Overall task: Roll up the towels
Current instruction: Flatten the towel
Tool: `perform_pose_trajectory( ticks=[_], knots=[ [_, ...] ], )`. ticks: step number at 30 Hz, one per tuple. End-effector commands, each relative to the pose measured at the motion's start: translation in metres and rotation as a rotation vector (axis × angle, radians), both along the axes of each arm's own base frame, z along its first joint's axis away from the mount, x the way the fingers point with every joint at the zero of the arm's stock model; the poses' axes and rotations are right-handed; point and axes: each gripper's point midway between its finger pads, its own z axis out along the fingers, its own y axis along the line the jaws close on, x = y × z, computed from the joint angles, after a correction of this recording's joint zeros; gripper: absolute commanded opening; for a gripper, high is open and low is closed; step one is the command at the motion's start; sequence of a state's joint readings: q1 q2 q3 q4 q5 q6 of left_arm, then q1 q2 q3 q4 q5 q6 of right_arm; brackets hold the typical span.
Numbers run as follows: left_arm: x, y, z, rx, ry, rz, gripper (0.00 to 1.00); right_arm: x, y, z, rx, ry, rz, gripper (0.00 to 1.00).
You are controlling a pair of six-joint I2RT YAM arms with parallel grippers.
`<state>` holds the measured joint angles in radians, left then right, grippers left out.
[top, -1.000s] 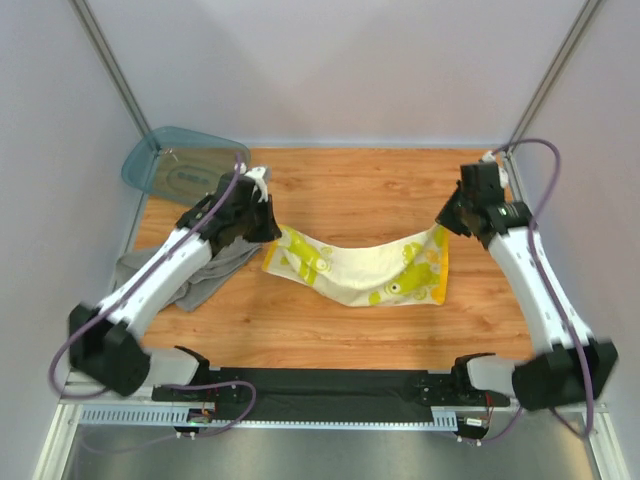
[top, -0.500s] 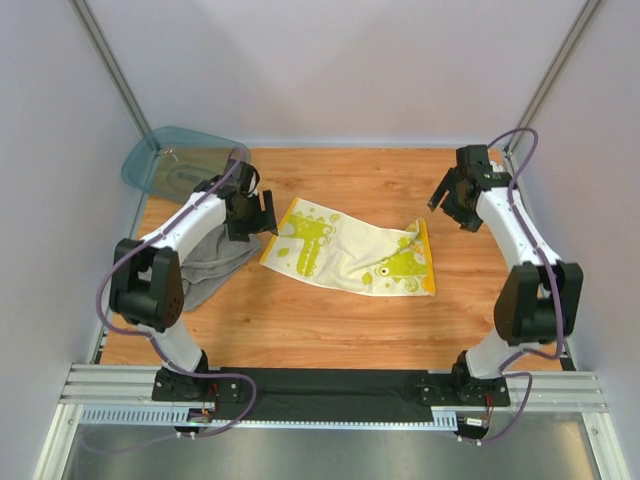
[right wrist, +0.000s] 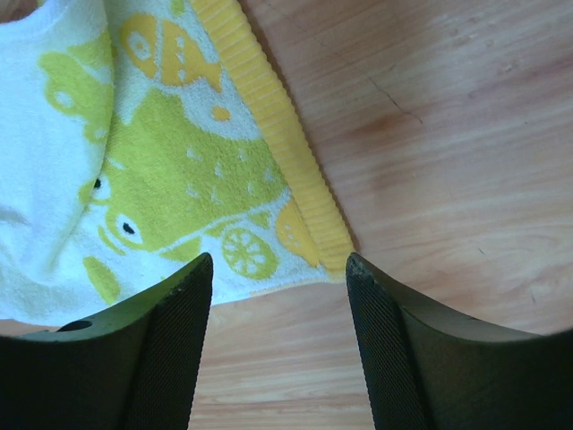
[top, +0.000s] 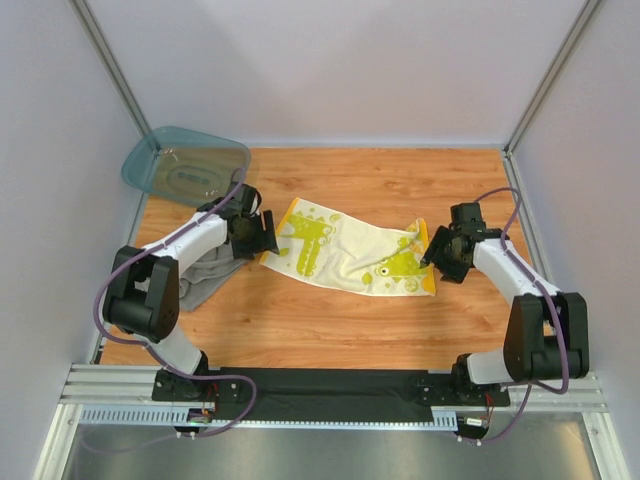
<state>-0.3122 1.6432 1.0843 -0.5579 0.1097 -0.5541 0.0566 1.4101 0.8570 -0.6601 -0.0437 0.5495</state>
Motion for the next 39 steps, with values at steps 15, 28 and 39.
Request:
perform_pose_trajectory(
  ticks=[15, 28, 39],
  knots=[
    [0.007, -0.008, 0.034, -0.032, -0.132, 0.011, 0.75, -0.029, -0.006, -0.041, -0.024, 0.076, -0.02, 0.53],
    [-0.002, 0.006, 0.019, 0.024, -0.11, 0.055, 0.74, -0.035, 0.005, -0.025, 0.1, 0.003, -0.012, 0.0],
    [0.003, 0.004, -0.016, 0.092, -0.001, 0.141, 0.72, -0.046, -0.036, -0.007, 0.156, -0.06, -0.22, 0.0]
  ],
)
